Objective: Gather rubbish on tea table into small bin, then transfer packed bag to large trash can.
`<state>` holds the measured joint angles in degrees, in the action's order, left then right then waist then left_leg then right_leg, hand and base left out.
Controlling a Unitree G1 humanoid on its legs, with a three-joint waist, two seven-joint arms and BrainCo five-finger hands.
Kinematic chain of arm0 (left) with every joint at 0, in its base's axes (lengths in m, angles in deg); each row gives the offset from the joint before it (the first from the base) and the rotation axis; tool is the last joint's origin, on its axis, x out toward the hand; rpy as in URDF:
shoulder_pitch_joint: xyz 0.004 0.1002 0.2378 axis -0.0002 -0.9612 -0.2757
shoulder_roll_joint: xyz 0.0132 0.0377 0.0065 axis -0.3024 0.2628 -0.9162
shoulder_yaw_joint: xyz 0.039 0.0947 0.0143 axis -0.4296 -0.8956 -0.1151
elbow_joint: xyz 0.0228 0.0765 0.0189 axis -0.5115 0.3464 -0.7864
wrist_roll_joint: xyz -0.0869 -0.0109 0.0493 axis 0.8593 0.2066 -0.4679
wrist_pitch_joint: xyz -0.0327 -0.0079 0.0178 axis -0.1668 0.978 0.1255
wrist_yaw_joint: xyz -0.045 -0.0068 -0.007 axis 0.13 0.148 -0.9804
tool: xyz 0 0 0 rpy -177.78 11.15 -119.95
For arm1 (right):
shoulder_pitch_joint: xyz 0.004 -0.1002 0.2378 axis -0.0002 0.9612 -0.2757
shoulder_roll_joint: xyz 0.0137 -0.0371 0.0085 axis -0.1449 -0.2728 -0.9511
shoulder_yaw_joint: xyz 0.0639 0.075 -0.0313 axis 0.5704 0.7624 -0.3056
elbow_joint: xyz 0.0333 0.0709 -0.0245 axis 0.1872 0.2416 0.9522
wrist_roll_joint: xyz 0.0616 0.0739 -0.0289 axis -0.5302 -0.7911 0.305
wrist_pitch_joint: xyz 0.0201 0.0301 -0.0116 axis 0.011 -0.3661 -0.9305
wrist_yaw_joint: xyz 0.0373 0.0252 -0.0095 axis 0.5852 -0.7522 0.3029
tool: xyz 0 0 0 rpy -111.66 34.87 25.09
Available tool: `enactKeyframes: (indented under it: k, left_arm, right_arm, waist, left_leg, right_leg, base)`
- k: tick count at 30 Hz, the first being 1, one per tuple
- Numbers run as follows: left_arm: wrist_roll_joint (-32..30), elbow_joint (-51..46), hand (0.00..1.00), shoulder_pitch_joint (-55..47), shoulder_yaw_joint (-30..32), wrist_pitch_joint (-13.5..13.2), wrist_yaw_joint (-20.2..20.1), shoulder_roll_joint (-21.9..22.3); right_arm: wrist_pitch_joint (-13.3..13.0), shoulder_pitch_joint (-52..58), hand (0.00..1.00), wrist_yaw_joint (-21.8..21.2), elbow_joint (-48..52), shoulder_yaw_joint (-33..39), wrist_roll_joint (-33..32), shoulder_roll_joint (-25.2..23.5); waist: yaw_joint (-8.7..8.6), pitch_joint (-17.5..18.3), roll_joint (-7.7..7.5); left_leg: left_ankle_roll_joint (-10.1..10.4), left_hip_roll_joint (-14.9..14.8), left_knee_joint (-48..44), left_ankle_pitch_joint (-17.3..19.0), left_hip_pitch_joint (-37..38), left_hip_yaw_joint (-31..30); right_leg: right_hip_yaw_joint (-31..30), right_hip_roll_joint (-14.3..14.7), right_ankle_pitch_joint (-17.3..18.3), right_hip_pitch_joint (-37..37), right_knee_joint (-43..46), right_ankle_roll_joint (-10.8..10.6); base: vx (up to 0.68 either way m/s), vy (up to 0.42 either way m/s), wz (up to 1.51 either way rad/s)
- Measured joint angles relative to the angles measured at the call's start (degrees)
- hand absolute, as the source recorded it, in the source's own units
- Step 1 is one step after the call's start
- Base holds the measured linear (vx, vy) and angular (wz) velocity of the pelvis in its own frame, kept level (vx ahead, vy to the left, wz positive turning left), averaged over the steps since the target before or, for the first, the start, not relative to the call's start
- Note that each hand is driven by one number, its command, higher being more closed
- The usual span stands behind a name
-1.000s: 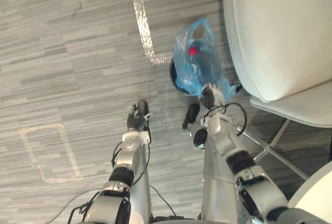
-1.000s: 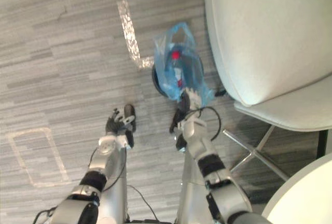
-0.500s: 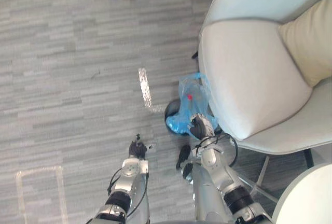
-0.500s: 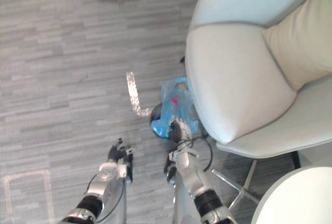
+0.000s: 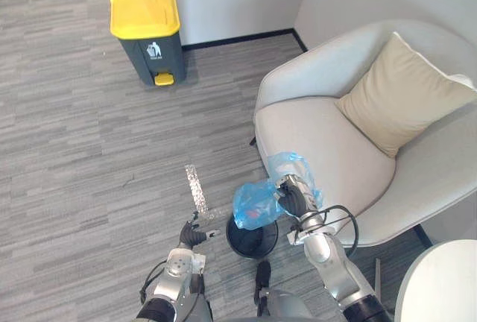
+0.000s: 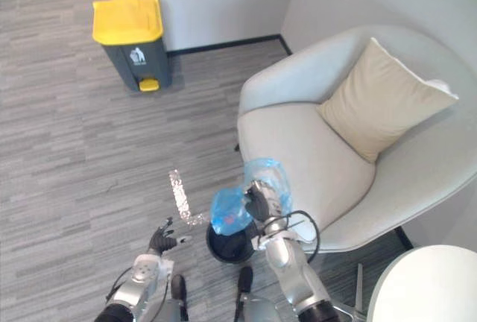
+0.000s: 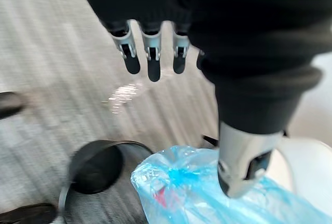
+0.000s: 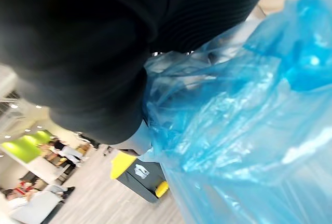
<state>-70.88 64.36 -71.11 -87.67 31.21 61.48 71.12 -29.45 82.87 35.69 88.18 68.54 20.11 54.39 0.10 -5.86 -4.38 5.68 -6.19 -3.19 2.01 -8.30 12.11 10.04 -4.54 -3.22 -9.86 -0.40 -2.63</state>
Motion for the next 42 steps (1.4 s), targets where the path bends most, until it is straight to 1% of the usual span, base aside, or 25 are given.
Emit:
enactKeyframes:
  k: [2, 4, 7, 9, 10, 11, 12, 15, 16, 18, 21, 26, 30, 34, 36, 40, 42]
  left_arm:
    - [-0.57, -9.33, 0.00, -4.80, -1.34, -0.39, -0.58, -0.58]
    - [-2.44, -15.07, 0.00, -7.91, -2.99, -1.47, -2.02, -1.57]
    - [-3.73, -15.96, 0.00, -8.52, -4.26, -1.49, -2.56, -1.91]
    - [-4.57, -18.68, 0.00, -8.68, -4.15, -1.56, -2.54, -2.79]
    - [-4.58, -20.96, 0.00, -8.67, -4.15, -1.82, -2.46, -3.58]
    - [-4.63, -23.19, 0.00, -8.61, -4.15, -2.66, -2.32, -4.48]
    - [-4.64, -24.69, 0.00, -8.47, -4.13, -3.21, -2.24, -4.89]
    - [-4.65, -26.94, 0.00, -6.22, -4.11, -5.17, -2.16, -5.31]
    - [-4.64, -27.06, 0.00, -5.65, -4.14, -5.39, -2.16, -5.33]
    - [-4.61, -27.09, 0.00, -4.94, -4.28, -5.39, -2.18, -5.39]
    - [-4.63, -28.98, 0.00, -4.77, -4.93, -5.40, -2.27, -5.99]
    - [-5.28, -29.44, 0.00, -3.17, -7.09, -5.60, -2.40, -6.57]
    - [-6.53, -30.50, 0.00, -2.72, -8.70, -5.64, -2.39, -6.06]
    - [-6.81, -30.46, 0.00, -0.77, -9.30, -5.64, -2.31, -4.53]
    - [-6.87, -30.44, 0.00, 0.17, -10.08, -5.64, -2.29, -4.43]
    - [-8.15, -30.18, 0.00, 1.36, -11.72, -5.64, -2.26, -4.42]
    - [-10.41, -27.48, 0.00, 4.47, -14.38, -5.62, -2.31, -4.46]
  right_arm:
    - [-1.61, -0.03, 1.00, -0.42, 0.53, -0.14, -1.24, 2.80]
    - [-1.95, -0.10, 1.00, -0.45, 0.62, -0.06, -2.54, 5.49]
    - [-2.01, -0.90, 1.00, -0.77, 2.31, 0.05, -4.91, 8.99]
    - [-3.18, -1.85, 1.00, -1.11, 5.43, 0.05, -6.94, 11.30]
    - [-4.20, -2.75, 1.00, -1.16, 6.90, 0.05, -7.90, 12.39]
    - [-5.20, -3.93, 1.00, -1.19, 7.79, 0.05, -9.07, 13.12]
    - [-5.65, -4.84, 1.00, -1.31, 8.23, 0.01, -9.67, 13.64]
    - [-6.25, -7.52, 1.00, -1.90, 8.40, -0.43, -12.47, 15.93]
    - [-6.27, -8.22, 1.00, -2.21, 8.40, -0.71, -13.23, 16.28]
    - [-6.27, -9.67, 1.00, -2.43, 8.40, -1.87, -13.94, 16.68]
    - [-6.54, -11.28, 1.00, -2.81, 8.41, -3.15, -15.76, 17.10]
    - [-6.68, -14.42, 1.00, -2.97, 8.41, -5.23, -15.85, 17.46]
    - [-6.68, -15.10, 1.00, -3.07, 8.40, -6.85, -15.83, 17.35]
    - [-6.66, -16.54, 1.00, -3.58, 8.40, -7.86, -15.83, 15.76]
    - [-6.66, -18.22, 1.00, -3.68, 8.39, -9.40, -15.84, 15.63]
    - [-6.65, -20.65, 1.00, -4.10, 8.26, -11.40, -16.17, 13.81]
    - [-6.61, -23.07, 1.00, -4.70, 7.20, -13.89, -16.29, 11.30]
  waist:
    - [0.06, 0.97, -0.02]
    - [0.23, 2.18, 0.31]
    - [0.35, 2.51, 0.83]
    - [0.36, 2.76, 0.93]
    - [0.31, 2.93, 1.02]
    - [0.22, 3.19, 1.06]
    - [0.22, 3.30, 1.08]
    - [0.26, 3.56, 1.45]
    - [0.26, 3.61, 1.51]
    - [0.16, 3.70, 1.57]
    - [0.15, 4.96, 1.60]
    - [0.23, 5.38, 1.71]
    - [0.23, 6.64, 2.01]
    - [0.19, 6.87, 2.24]
    - [0.12, 6.90, 2.20]
    - [0.00, 6.93, 2.16]
    - [-0.11, 7.32, 1.57]
  left_leg:
    - [-0.13, 0.26, 0.56, -0.04, 0.60, 0.21]
    - [-0.34, 0.55, 1.12, 0.10, 0.86, 0.22]
    - [-0.38, 0.77, 1.65, 0.12, 2.15, 0.31]
    - [-0.41, 0.80, 2.14, 0.09, 2.50, 0.65]
    - [-0.41, 0.82, 2.19, 0.09, 2.51, 0.79]
    - [-0.41, 0.96, 2.19, 0.07, 2.51, 1.07]
    - [-0.42, 1.06, 2.18, 0.07, 2.56, 1.37]
    - [-0.43, 1.29, 2.44, 0.07, 2.88, 1.45]
    - [-0.44, 1.31, 2.70, 0.07, 3.26, 1.53]
    - [-0.45, 1.33, 3.25, 0.07, 4.47, 1.69]
    - [-0.64, 1.54, 4.09, -0.05, 4.85, 1.81]
    - [-0.70, 1.77, 4.19, -0.09, 5.53, 2.21]
    - [-0.89, 1.85, 4.81, -0.31, 5.85, 2.24]
    - [-0.98, 1.96, 5.54, -0.78, 6.39, 2.28]
    - [-0.97, 1.93, 5.53, -0.86, 6.39, 2.24]
    - [-0.91, 1.87, 5.53, -0.99, 6.38, 2.13]
    - [-0.94, 1.84, 5.53, -1.06, 6.39, 2.04]
  right_leg:
    - [-0.70, -0.08, -0.17, 0.26, -0.34, -0.09]
    - [-1.09, -0.09, -0.57, 0.64, -1.37, -0.32]
    - [-1.31, -0.16, -0.88, 1.90, -2.19, -0.45]
    - [-1.72, -0.06, -1.01, 1.89, -2.30, -0.45]
    - [-1.88, -0.02, -1.23, 1.89, -2.56, -0.49]
    - [-2.20, 0.03, -1.59, 1.91, -2.97, -0.44]
    - [-2.55, 0.07, -1.80, 1.91, -3.23, -0.42]
    - [-2.73, -0.01, -1.92, 2.11, -3.34, -0.50]
    - [-2.80, 0.00, -1.92, 2.32, -3.34, -0.50]
    - [-3.03, 0.06, -1.92, 3.16, -3.37, -0.50]
    - [-3.33, -0.01, -1.91, 3.12, -3.41, -0.50]
    - [-3.92, -0.21, -1.96, 3.54, -3.39, -0.57]
    - [-4.03, -0.18, -1.95, 3.55, -3.40, -0.59]
    - [-4.32, -0.21, -1.97, 3.75, -3.46, -0.61]
    - [-4.38, -0.19, -2.00, 3.76, -3.49, -0.58]
    - [-4.42, -0.07, -2.17, 3.86, -3.72, -0.46]
    - [-4.68, 0.01, -2.32, 3.96, -3.84, -0.27]
  base:
    - [-0.03, 0.015, -0.09]
    - [0.00, 0.004, -0.06]
    - [0.01, 0.000, -0.04]
    - [0.02, -0.005, -0.09]
    - [0.03, -0.008, -0.10]
    - [0.03, -0.005, -0.14]
    - [0.03, -0.001, -0.14]
    - [0.01, 0.000, -0.03]
    - [0.00, 0.000, 0.00]
    - [0.02, -0.002, -0.04]
    - [0.00, 0.000, -0.01]
    - [-0.01, 0.001, -0.04]
    - [0.00, 0.000, 0.00]
    - [0.00, 0.000, 0.00]
    - [0.00, 0.000, 0.00]
    - [-0.01, -0.008, 0.00]
    - [-0.03, -0.035, 0.00]
